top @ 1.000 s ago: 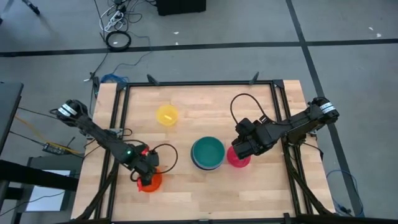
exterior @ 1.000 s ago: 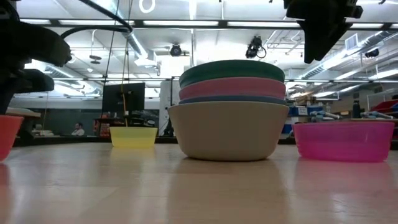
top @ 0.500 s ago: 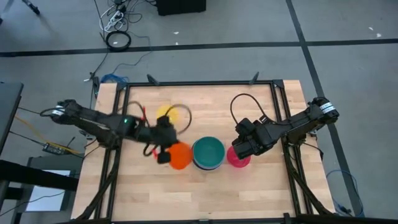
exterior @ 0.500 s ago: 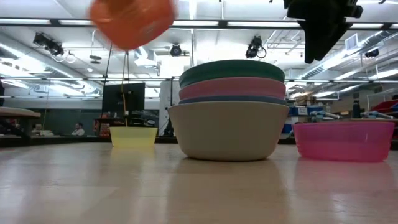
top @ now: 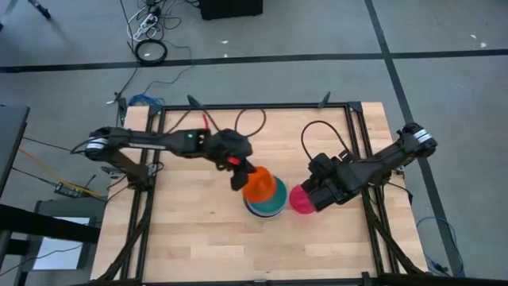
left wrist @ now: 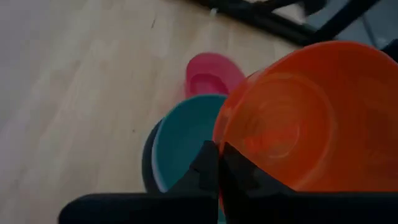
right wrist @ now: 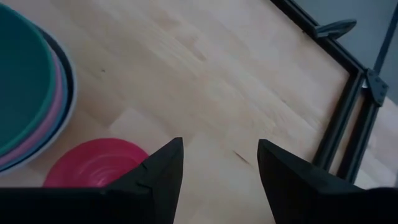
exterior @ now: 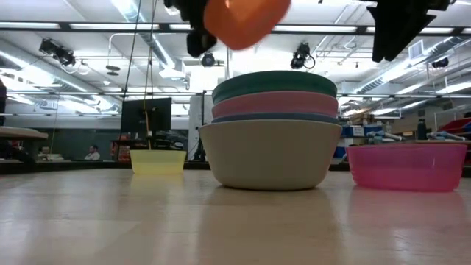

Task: Nest bowls inside each other
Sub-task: Stack the orange bowl on top of the green bowl

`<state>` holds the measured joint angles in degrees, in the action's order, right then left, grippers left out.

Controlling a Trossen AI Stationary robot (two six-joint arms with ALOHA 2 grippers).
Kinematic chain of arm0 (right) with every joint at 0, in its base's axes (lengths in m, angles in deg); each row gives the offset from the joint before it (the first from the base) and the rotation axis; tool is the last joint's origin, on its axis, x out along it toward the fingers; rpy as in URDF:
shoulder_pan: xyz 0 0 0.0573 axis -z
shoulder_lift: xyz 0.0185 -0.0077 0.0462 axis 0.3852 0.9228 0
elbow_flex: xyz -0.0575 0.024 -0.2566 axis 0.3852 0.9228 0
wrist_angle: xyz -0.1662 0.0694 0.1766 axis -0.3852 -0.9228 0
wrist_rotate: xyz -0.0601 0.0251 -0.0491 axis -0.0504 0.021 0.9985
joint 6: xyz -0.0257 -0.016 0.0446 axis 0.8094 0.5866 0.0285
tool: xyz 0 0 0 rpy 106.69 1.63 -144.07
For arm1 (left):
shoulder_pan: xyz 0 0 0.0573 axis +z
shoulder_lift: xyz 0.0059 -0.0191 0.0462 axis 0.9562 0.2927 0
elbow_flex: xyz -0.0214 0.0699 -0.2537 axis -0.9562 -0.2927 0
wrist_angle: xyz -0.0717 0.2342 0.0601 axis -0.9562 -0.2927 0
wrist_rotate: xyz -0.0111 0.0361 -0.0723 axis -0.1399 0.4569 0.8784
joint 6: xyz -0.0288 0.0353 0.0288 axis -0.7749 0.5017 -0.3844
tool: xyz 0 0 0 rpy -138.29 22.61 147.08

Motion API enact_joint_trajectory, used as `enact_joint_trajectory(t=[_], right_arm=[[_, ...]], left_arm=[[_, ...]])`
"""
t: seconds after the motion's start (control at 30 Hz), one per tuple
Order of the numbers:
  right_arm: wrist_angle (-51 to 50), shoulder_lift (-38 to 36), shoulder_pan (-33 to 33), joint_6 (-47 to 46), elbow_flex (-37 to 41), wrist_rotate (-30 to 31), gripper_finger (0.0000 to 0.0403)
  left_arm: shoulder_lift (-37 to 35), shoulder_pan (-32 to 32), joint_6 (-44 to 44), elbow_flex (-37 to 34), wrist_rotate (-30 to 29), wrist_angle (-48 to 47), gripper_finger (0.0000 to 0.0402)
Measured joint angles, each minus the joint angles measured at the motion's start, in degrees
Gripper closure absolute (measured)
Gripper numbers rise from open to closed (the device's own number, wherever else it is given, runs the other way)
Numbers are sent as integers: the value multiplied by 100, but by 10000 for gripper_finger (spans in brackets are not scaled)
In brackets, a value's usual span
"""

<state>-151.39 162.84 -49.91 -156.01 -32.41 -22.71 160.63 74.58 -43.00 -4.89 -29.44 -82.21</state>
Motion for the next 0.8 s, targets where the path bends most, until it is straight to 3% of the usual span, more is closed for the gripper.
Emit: enact_joint_trajectory(t=[0.17,0.47,0.8], right_arm=[[2,-91,-145,-144,0,2,210],[5,-99,-342,-381,0,4,215],[6,-99,-389,-414,0,-11,215]], left_arm=[[564,16,-59,177,-282,-231,399],[1393,9,-221,628,-273,-1054,399],[1827,-21,-231,1103,-252,-1438,398]])
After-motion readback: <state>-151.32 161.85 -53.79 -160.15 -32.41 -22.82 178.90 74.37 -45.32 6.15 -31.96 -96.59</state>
